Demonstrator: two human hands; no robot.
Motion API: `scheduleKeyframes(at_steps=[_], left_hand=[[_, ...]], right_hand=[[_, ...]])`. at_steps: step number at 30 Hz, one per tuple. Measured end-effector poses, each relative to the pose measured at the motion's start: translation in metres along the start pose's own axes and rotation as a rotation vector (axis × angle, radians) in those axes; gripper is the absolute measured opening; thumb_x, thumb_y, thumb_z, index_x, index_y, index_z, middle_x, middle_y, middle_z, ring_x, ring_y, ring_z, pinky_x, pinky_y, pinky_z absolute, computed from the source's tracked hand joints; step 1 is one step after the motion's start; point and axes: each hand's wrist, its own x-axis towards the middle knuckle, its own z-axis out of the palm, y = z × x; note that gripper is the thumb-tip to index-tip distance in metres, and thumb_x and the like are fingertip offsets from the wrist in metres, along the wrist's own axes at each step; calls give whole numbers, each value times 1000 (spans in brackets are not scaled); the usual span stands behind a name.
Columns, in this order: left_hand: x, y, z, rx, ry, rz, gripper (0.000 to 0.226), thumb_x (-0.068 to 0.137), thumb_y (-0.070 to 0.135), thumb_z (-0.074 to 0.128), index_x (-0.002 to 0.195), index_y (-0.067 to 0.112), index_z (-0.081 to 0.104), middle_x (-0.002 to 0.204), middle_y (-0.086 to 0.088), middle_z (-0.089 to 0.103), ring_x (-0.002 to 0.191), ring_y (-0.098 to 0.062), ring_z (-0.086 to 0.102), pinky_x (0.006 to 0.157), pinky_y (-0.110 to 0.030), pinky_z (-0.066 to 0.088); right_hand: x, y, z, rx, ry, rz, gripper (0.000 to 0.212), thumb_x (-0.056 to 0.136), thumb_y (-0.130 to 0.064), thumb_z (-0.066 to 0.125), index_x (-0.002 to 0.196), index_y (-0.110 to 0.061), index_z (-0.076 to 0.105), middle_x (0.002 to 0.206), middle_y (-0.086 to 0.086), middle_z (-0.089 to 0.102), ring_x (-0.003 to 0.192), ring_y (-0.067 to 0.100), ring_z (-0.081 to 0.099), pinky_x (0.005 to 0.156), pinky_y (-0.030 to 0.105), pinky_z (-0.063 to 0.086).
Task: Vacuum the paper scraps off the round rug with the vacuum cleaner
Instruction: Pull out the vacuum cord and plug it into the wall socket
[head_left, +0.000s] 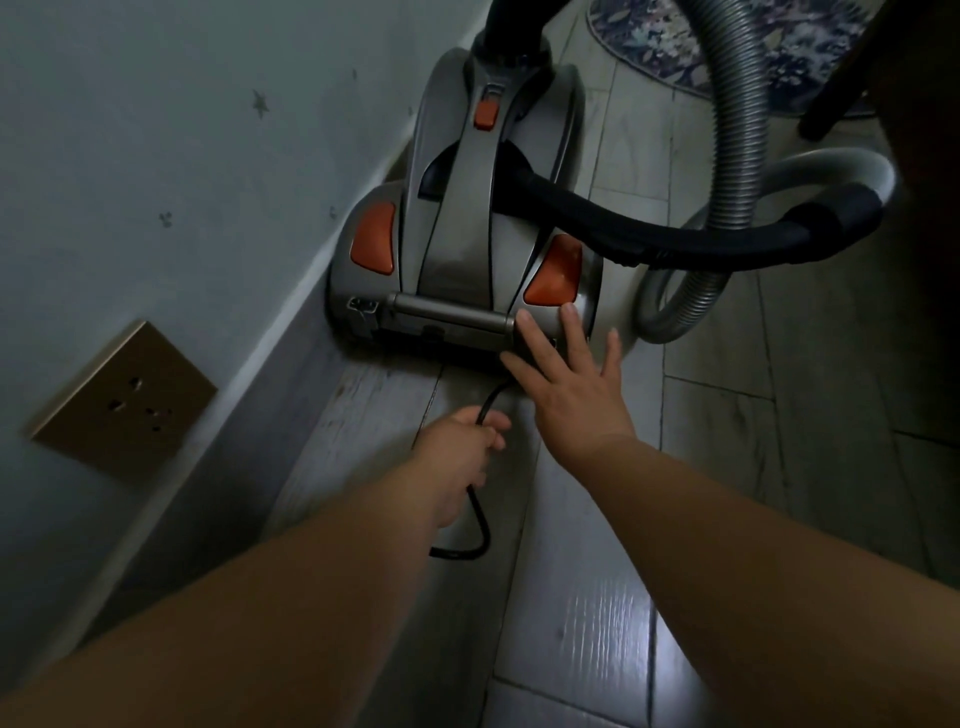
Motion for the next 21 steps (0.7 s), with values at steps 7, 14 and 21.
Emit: scheduleKeyframes(at_steps=[7, 14, 21], left_hand=[[-22, 10, 5, -39, -3, 72, 31, 97, 33, 49, 119, 16, 63, 131, -22, 53, 130, -39, 41, 98, -44, 42], [-57, 27, -11, 52, -83, 313, 21, 96, 35, 49, 93, 32, 70, 77, -6, 59, 78, -14, 60, 90, -45, 45], [-94, 20, -36, 229, -153, 678, 24, 97, 27, 47, 90, 34, 68, 66, 29, 61, 69, 13, 56, 67, -8, 41]], right_hand=[[3, 1, 5, 75, 19, 11, 84, 98, -16, 49, 157, -40, -6, 142, -15, -52, 137, 28, -45, 105, 62, -24], [3, 1, 5, 140, 32, 10, 60, 100, -36, 51, 154, -39, 25, 153, -17, -35, 143, 26, -39, 110, 65, -17], [4, -1, -1, 186, 87, 45, 36, 98, -46, 52, 134, -47, 54, 166, -16, -11, 150, 26, -25, 113, 66, -16]])
